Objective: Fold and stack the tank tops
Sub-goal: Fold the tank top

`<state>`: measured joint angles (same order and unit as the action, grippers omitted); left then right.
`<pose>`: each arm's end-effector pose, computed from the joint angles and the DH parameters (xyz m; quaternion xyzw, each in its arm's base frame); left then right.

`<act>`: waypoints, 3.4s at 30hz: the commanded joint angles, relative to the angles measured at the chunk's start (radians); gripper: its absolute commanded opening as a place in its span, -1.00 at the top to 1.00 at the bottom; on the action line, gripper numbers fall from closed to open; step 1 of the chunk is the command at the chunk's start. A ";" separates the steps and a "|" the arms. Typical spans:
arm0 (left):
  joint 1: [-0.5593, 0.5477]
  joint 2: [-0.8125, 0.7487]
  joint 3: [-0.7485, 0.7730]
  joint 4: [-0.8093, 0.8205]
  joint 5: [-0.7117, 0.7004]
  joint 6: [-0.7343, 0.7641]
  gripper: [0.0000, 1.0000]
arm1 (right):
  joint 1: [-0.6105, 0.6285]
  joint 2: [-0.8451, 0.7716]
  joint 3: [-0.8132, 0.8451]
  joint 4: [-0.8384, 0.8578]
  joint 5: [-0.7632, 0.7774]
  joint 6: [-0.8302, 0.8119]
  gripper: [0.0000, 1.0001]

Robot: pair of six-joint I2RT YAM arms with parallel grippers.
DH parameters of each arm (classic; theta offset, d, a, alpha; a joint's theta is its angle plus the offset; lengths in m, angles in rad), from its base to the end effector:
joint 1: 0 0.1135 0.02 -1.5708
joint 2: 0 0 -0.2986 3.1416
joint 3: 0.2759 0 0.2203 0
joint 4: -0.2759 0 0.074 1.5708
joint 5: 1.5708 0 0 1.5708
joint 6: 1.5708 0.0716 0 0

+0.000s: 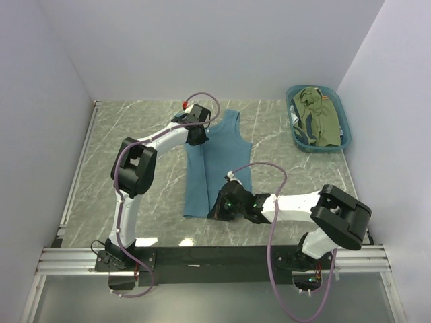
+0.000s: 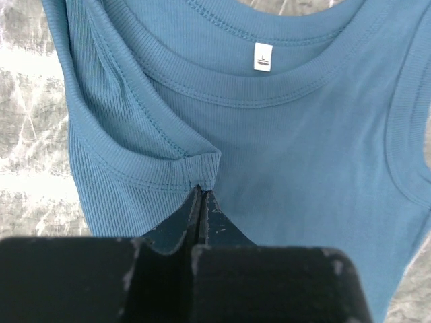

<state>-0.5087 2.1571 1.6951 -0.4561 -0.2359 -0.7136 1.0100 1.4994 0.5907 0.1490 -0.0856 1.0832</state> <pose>0.4352 -0.2235 0.2074 -0.1337 0.9318 -0.0914 0.3247 0.1447 0.2418 0.1810 0.0167 0.9180 0.3609 0.1633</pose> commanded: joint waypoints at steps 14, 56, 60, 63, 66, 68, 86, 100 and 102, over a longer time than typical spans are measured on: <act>-0.002 -0.003 0.061 0.119 0.084 0.060 0.26 | -0.005 -0.266 -0.049 -0.202 0.185 0.000 0.40; -0.333 -0.390 -0.561 0.270 0.193 -0.153 0.27 | -0.731 0.390 0.659 -0.341 0.063 -0.456 0.11; -0.367 -0.402 -0.601 0.237 0.175 -0.152 0.30 | -0.729 0.461 0.722 -0.379 0.099 -0.467 0.13; -0.370 -0.417 -0.632 0.217 0.176 -0.164 0.34 | -0.732 0.487 0.754 -0.394 0.121 -0.471 0.16; -0.372 -0.430 -0.652 0.194 0.170 -0.165 0.36 | -0.732 0.524 0.802 -0.419 0.133 -0.480 0.21; -0.372 -0.436 -0.654 0.162 0.156 -0.162 0.36 | -0.732 0.542 0.827 -0.427 0.145 -0.482 0.29; -0.343 -0.496 -0.594 -0.039 0.156 0.000 0.36 | -0.735 0.336 0.511 -0.372 0.167 -0.424 1.00; -0.637 -0.553 -0.600 0.115 0.239 -0.133 0.05 | -0.777 0.150 0.310 -0.290 0.069 -0.411 1.00; -0.686 -0.524 -0.595 0.125 0.210 -0.159 0.05 | -0.791 0.154 0.322 -0.298 0.058 -0.419 1.00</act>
<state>-1.1385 1.5970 1.0843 -0.3809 -0.0090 -0.8112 0.2417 1.6737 0.8799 -0.1658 -0.0044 0.6750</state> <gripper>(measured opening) 0.474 0.007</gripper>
